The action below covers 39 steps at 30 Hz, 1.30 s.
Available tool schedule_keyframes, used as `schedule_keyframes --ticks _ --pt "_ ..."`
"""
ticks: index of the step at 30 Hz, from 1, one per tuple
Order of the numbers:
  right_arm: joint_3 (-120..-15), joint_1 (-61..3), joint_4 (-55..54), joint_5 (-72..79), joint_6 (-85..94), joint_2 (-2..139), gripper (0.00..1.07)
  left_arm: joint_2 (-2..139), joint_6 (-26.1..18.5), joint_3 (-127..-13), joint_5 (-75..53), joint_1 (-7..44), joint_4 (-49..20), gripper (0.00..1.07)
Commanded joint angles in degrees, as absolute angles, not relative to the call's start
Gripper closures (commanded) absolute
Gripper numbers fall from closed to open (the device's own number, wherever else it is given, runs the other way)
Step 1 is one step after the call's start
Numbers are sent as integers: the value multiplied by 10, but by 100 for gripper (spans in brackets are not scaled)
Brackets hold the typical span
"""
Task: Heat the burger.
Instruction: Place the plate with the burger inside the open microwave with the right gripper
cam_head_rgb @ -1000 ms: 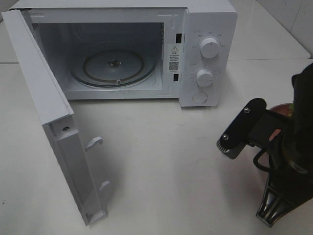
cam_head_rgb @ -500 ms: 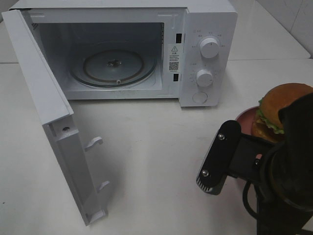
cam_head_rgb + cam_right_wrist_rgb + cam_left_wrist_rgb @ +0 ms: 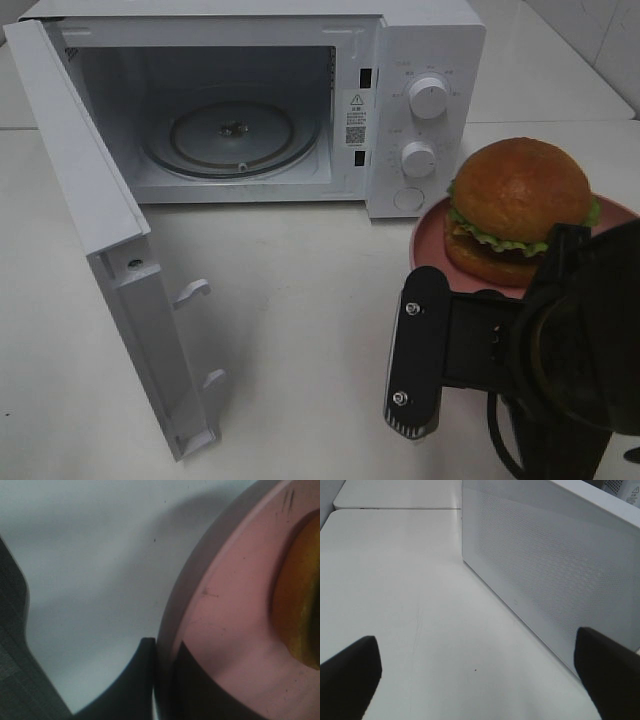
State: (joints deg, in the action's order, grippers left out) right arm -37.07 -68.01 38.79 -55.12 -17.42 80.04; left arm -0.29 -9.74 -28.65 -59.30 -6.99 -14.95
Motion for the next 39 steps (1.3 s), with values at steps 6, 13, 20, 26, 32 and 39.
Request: schedule_keyframes --ticks 6,13,20,26,32,39 --pt "-370 -682 453 -512 -108 794 107 -8 -99 -285 -588 -68 -152 4" --pt "-370 -682 450 -476 -62 794 107 -8 -99 -285 -588 -68 -152 4" --pt "-370 -682 450 -423 17 794 107 -8 -99 -285 -588 -68 -152 4" --pt "-370 -681 450 -396 53 794 107 -8 -99 -285 -588 -68 -152 4" --pt "-370 -680 462 -389 64 794 107 -8 -99 -285 -588 -68 -152 4" --pt "-370 -634 459 -327 136 794 107 -8 -99 -285 -588 -68 -152 4"
